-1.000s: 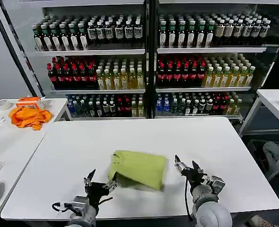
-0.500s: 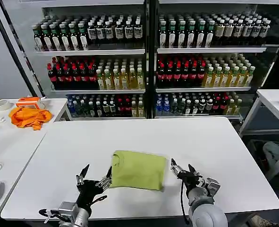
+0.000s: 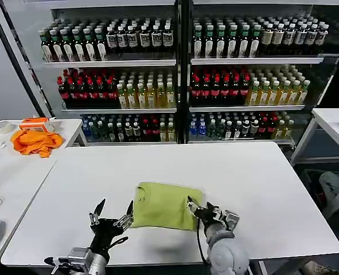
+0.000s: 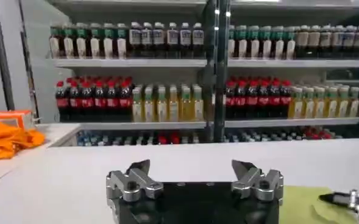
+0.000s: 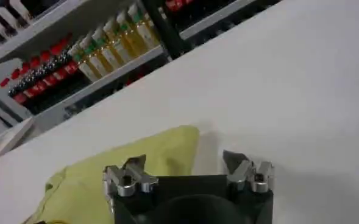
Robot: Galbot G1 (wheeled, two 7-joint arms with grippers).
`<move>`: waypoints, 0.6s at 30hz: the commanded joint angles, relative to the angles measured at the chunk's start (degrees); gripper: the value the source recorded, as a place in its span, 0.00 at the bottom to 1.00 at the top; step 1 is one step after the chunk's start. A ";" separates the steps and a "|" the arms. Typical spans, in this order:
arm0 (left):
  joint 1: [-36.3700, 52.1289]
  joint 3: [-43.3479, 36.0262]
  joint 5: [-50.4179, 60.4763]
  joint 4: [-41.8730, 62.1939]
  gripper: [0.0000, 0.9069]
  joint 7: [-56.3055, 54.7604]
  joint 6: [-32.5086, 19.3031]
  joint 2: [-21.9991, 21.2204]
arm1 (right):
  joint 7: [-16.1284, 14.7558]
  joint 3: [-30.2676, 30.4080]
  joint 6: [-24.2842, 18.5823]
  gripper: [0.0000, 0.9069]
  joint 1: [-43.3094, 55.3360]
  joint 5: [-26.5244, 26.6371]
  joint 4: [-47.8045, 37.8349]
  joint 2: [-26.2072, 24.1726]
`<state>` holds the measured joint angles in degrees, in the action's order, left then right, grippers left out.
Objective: Fold and organize the clothes.
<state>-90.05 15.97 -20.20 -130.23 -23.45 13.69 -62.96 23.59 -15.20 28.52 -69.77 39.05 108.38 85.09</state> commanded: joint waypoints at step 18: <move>0.93 -0.53 0.22 1.41 1.00 0.11 -0.51 -0.62 | 1.74 2.12 0.19 0.00 12.53 -0.83 -10.48 -3.81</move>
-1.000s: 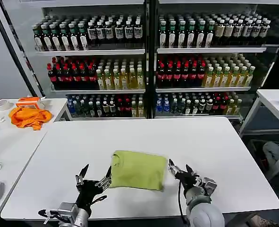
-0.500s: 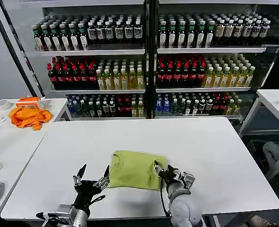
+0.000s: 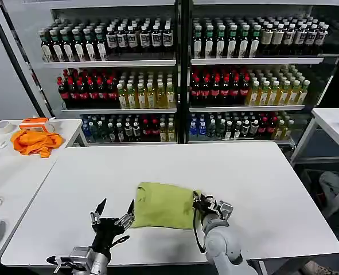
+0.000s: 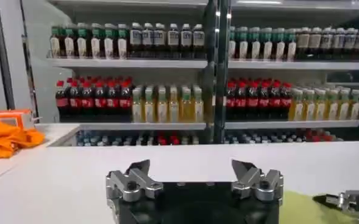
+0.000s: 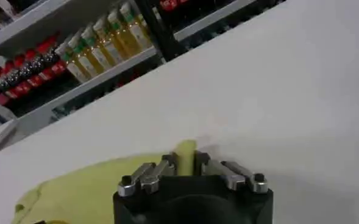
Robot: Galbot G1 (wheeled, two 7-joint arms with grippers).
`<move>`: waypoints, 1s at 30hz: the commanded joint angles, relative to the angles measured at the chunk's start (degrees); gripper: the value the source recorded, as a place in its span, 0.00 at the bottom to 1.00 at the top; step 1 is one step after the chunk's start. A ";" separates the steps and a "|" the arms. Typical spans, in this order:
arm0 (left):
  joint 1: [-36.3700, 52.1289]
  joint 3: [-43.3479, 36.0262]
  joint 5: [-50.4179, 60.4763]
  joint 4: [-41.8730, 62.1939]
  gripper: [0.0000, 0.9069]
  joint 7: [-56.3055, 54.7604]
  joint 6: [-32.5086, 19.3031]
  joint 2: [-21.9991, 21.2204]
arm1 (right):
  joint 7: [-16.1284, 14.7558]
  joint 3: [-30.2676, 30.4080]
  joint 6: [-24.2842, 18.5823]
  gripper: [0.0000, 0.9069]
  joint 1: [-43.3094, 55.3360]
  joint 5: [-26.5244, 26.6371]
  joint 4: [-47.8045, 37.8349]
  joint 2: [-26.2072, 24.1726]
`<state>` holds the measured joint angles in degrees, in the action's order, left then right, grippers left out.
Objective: Fold and organize the clothes.
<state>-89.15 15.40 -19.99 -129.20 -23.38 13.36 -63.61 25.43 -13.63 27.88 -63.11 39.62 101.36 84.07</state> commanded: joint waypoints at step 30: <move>3.35 -1.13 0.06 1.64 1.00 2.23 -2.61 -0.55 | -13.93 -11.54 -22.50 1.00 -17.52 -36.02 17.59 -8.96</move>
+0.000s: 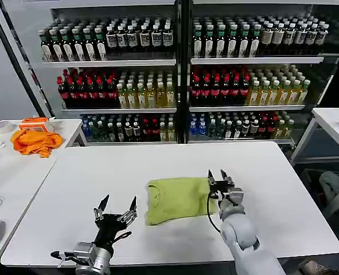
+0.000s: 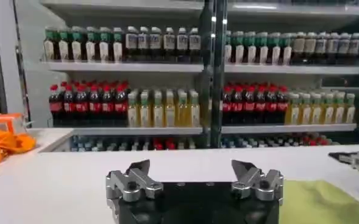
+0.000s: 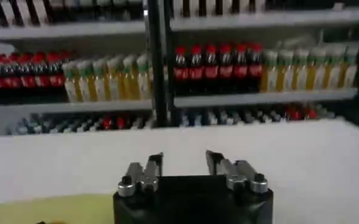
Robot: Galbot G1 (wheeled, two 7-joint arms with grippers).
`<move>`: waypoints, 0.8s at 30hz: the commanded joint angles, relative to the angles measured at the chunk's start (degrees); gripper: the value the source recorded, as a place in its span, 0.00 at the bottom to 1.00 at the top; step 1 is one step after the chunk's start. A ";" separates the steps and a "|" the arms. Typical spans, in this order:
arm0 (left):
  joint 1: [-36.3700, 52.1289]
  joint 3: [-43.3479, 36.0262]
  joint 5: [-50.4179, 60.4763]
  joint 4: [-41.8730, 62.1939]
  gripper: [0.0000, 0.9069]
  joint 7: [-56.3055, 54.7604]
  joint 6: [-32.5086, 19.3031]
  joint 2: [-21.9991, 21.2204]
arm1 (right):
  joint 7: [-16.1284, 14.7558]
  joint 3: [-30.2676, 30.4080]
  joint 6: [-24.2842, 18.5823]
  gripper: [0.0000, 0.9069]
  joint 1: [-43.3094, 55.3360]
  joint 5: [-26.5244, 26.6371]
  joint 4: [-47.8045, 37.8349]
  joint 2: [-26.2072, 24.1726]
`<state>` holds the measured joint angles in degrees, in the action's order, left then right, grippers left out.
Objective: Fold and organize the clothes.
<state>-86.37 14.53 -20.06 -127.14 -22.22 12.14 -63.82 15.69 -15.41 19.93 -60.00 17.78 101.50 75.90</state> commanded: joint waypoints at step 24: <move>-1.74 0.83 3.48 -3.29 1.00 7.86 1.06 -1.96 | -8.44 -19.73 -14.49 1.00 -43.73 -17.10 32.71 5.10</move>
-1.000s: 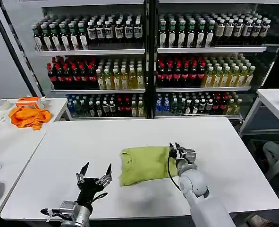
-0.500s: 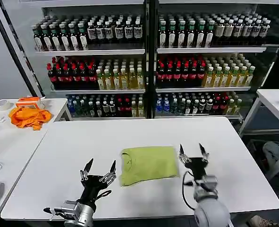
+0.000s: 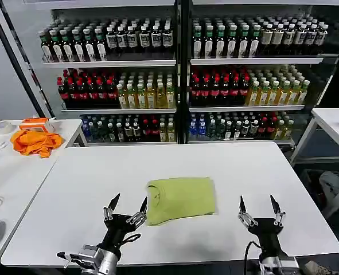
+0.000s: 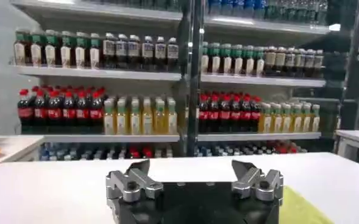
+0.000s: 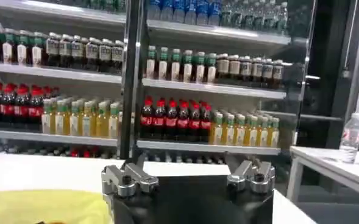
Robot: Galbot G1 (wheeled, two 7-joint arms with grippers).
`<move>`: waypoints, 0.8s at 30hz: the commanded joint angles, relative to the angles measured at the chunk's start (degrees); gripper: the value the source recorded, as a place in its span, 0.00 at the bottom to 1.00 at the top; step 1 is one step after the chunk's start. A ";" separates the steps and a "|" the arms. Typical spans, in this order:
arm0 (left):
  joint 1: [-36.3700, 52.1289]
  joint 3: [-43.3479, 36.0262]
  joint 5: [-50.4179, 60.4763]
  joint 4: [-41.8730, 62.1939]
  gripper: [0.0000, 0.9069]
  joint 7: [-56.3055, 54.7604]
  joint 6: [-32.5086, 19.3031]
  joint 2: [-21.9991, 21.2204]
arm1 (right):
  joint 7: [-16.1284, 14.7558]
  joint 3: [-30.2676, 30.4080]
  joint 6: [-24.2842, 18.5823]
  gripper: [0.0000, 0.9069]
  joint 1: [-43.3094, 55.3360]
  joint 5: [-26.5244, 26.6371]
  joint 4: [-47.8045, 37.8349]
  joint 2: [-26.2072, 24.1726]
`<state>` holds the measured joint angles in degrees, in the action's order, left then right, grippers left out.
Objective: Fold and organize the clothes.
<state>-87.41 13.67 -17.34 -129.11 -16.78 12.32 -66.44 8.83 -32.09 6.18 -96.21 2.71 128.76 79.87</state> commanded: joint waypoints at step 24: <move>-3.95 3.54 0.91 -3.76 1.00 4.55 -1.16 2.31 | -0.59 -1.02 -3.24 1.00 -9.57 -6.72 8.75 1.16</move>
<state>-90.48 16.87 -16.60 -132.25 -12.79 11.65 -65.34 8.58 -33.27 3.90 -103.67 -1.79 135.69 80.71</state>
